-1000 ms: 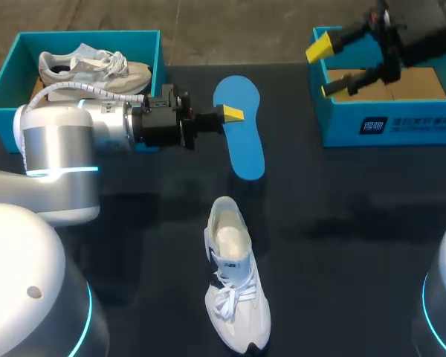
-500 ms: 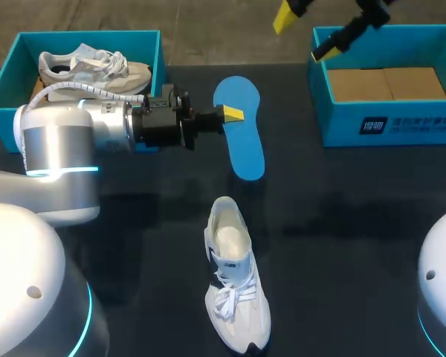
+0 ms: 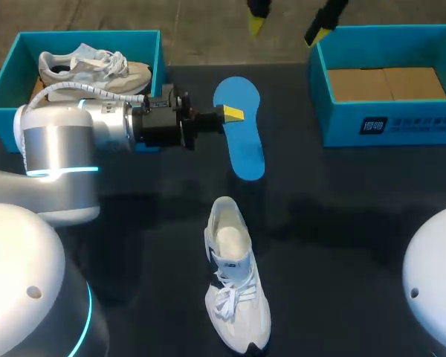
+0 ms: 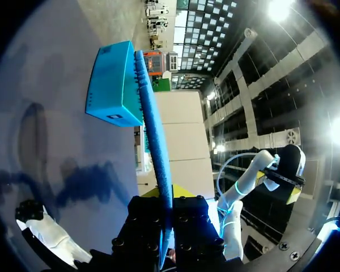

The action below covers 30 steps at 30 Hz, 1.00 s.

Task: Take the shoe out of the shoebox, open the shoe tongue, remove and reinsert the insole, then place the shoe into the shoebox

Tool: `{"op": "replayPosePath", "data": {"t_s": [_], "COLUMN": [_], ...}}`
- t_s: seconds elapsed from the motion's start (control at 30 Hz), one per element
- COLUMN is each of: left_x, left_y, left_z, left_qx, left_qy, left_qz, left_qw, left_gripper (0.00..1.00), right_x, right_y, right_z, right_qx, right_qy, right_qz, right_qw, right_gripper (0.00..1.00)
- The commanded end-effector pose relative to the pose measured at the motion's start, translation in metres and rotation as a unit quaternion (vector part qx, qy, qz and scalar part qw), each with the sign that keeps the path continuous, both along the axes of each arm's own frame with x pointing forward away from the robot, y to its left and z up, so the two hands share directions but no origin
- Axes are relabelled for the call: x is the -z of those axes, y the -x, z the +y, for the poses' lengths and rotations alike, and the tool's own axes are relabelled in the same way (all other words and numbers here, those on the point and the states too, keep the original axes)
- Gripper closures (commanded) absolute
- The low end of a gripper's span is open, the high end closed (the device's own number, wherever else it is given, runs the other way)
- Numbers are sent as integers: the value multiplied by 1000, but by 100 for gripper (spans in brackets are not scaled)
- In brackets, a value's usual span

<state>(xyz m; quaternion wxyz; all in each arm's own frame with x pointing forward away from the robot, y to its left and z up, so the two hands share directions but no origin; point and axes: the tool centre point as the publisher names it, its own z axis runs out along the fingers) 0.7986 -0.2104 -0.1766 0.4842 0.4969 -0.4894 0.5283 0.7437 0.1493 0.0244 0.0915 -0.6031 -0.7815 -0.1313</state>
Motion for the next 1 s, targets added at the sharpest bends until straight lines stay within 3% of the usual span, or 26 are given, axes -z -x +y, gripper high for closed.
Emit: {"op": "replayPosePath", "data": {"t_s": [0.03,0.4,1.0], "left_x": [0,0,0], "left_y": [0,0,0], "left_z": [0,0,0], "left_qx": [0,0,0], "left_qy": [-1,-1,-1], "left_qz": [0,0,0], "left_qw": [1000,1000,1000], "left_gripper": [100,100,100], "right_x": [-3,-1,0], "right_y": [1,2,4], "right_z": [12,27,35], "right_qx": [18,72,105], "right_qy": [148,234,197], "right_qz": [-37,-41,-42], "right_qw": [988,969,974], "right_gripper": [0,0,0]}}
